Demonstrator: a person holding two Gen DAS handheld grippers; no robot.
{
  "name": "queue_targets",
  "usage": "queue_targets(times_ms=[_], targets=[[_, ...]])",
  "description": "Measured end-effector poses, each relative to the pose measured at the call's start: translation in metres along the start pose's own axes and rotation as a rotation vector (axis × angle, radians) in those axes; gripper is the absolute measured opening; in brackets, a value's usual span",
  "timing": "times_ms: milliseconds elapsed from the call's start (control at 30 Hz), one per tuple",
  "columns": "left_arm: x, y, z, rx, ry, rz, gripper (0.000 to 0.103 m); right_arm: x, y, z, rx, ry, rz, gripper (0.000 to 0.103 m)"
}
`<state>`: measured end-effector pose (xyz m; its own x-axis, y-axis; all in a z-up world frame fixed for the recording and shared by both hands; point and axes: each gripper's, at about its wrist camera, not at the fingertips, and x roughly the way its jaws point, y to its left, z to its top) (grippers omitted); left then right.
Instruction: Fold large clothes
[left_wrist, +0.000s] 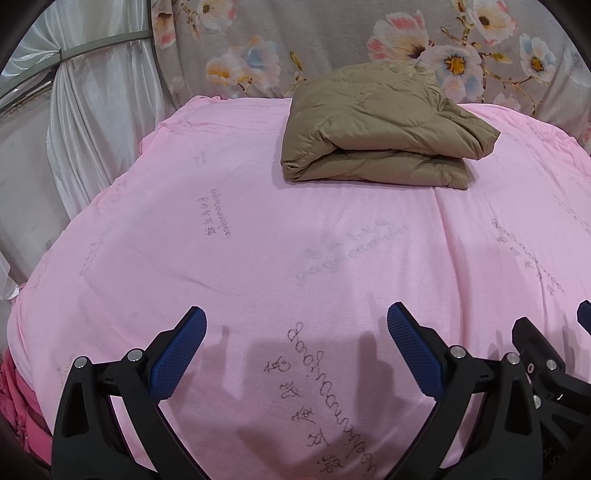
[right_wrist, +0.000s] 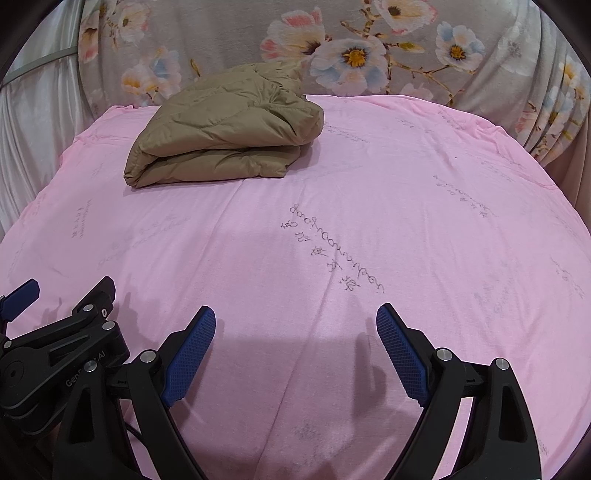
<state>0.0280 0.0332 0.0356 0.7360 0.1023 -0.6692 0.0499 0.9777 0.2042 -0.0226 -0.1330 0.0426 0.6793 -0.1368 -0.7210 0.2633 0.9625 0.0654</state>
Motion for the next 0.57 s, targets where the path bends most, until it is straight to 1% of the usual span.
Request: queue_targets(times_ms=[233, 400, 567], targets=[[-0.0002, -0.0002, -0.0003, 0.001, -0.004, 0.003, 0.096, -0.0003, -0.0005, 0.0004, 0.001, -0.002, 0.0, 0.087], [-0.0017, -0.0004, -0.0002, 0.008, -0.011, 0.004, 0.092, -0.0011, -0.0013, 0.0005, 0.001, -0.003, -0.002, 0.087], [-0.0025, -0.0013, -0.0002, 0.012, -0.017, 0.012, 0.09, -0.0014, -0.0008, 0.0003, 0.001, -0.003, -0.006, 0.087]])
